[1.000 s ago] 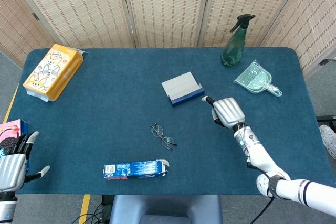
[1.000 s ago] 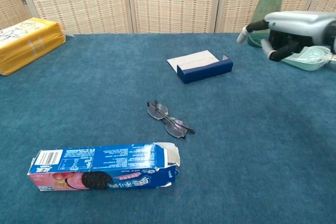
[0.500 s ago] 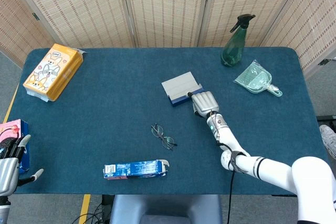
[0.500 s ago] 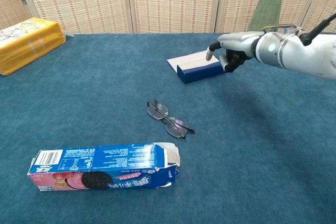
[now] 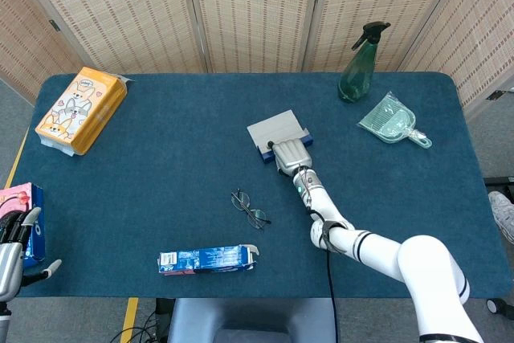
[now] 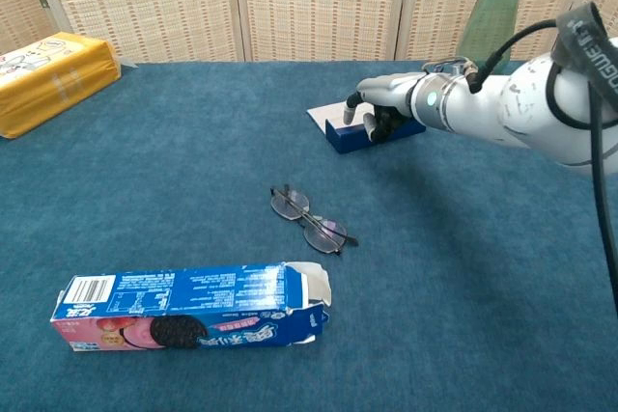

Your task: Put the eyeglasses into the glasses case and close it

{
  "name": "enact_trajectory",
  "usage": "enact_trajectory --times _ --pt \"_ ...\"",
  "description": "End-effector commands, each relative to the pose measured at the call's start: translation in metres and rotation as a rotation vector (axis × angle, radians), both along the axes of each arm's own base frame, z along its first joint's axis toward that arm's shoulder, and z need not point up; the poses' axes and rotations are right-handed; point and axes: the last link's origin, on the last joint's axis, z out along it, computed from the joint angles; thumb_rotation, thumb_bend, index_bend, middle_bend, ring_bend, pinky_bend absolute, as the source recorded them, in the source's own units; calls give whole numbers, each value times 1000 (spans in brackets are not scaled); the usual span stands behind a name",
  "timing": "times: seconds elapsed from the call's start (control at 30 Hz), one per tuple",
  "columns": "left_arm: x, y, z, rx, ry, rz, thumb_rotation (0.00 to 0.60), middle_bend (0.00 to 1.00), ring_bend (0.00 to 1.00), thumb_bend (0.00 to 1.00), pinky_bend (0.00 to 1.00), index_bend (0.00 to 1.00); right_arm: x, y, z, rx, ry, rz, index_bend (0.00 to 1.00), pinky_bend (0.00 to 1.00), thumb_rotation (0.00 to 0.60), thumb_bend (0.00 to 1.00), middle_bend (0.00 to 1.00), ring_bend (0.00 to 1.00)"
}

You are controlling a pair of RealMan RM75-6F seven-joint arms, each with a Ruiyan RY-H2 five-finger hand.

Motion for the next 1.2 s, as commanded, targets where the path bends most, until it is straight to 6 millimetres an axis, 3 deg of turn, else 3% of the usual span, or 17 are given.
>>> enact_trajectory --times 0.03,0.17,0.33,0.53,0.77,0.97,1.2 --pt "-1 -1 1 5 0 5 600 136 106 163 278 92 3 0 -10 24 20 4 202 1000 600 966 992 1000" --pt "-5 -4 3 12 -2 18 600 136 106 163 278 91 -5 12 -11 57 18 10 202 1000 600 965 993 1000" --pt "-2 -3 -1 -3 -7 6 600 136 106 163 278 92 -22 35 3 86 42 48 241 1000 600 961 992 1000" --pt "4 -2 -6 -16 -12 -17 600 136 106 163 278 91 -47 67 33 101 76 86 283 1000 600 957 993 1000" --pt "8 0 -7 -18 -9 -25 600 136 106 163 278 91 -96 93 70 106 165 49 315 1000 600 957 993 1000" --pt "12 2 -10 -30 -8 -39 600 136 106 163 278 92 -128 92 89 85 242 -12 315 1000 600 957 992 1000" --pt "14 4 -10 -30 -6 -44 600 136 106 163 278 91 -130 71 98 -9 247 -31 315 1000 600 920 991 1000"
